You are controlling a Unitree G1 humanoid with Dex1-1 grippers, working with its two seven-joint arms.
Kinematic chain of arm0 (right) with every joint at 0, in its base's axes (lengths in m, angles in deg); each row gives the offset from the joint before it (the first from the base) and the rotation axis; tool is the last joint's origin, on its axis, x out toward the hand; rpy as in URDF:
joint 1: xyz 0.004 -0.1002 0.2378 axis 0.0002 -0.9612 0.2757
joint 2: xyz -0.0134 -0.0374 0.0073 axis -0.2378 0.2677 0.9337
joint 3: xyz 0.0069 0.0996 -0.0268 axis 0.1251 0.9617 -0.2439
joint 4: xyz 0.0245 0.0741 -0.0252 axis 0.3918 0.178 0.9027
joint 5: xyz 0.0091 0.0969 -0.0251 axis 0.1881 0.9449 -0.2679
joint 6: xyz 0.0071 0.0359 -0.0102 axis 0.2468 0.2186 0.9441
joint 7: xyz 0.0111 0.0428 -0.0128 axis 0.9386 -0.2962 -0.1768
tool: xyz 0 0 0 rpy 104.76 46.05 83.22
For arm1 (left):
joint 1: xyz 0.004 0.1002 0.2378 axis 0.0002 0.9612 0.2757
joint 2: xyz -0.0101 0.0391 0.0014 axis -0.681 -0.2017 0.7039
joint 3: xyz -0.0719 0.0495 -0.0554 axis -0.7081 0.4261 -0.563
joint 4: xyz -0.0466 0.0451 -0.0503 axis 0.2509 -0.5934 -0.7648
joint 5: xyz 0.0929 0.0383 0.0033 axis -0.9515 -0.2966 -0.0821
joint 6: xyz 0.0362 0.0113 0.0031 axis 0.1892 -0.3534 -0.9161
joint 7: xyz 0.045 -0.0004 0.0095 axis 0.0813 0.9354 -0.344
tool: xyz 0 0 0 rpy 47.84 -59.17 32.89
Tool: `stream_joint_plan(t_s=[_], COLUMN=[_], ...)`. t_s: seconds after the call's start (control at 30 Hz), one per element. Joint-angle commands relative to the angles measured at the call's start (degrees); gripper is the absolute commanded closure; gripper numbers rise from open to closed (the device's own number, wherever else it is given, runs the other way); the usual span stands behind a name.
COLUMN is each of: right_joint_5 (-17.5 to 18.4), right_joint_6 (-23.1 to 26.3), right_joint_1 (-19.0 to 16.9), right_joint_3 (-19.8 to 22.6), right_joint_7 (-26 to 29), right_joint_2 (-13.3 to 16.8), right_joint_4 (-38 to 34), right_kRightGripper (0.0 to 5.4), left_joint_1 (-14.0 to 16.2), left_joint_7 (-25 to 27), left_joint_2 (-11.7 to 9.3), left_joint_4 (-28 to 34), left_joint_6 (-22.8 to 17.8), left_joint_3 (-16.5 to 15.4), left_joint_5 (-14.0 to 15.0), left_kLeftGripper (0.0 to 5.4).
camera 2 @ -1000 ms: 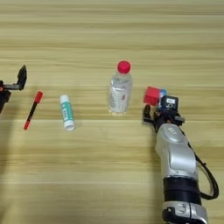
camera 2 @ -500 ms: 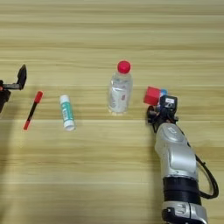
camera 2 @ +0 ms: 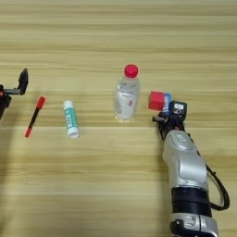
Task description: Move the objects on the table
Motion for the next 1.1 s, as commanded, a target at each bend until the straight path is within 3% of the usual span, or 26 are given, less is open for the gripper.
stream_joint_plan(t_s=[0.03, 0.57, 1.1], right_joint_5=[0.07, -4.12, -5.21], right_joint_6=[-0.18, -12.23, -20.42], right_joint_1=[-0.73, -1.51, -3.56], right_joint_3=[0.39, -2.03, -7.97], right_joint_7=[-0.87, -1.83, 2.53], right_joint_2=[-0.37, 0.54, 0.47], right_joint_4=[-1.21, -10.19, -24.91], right_kRightGripper=[3.98, 3.98, 3.98], left_joint_1=[-0.33, -0.42, -0.53], left_joint_7=[0.01, -0.07, -0.09], left_joint_2=[-0.36, -0.22, -0.21], left_joint_4=[0.22, -0.03, -0.31], left_joint_6=[-0.41, -0.28, -0.11], left_joint_3=[-0.14, 0.01, 0.01], left_joint_5=[0.07, -0.08, -0.13], left_kLeftGripper=[0.00, 0.00, 0.00])
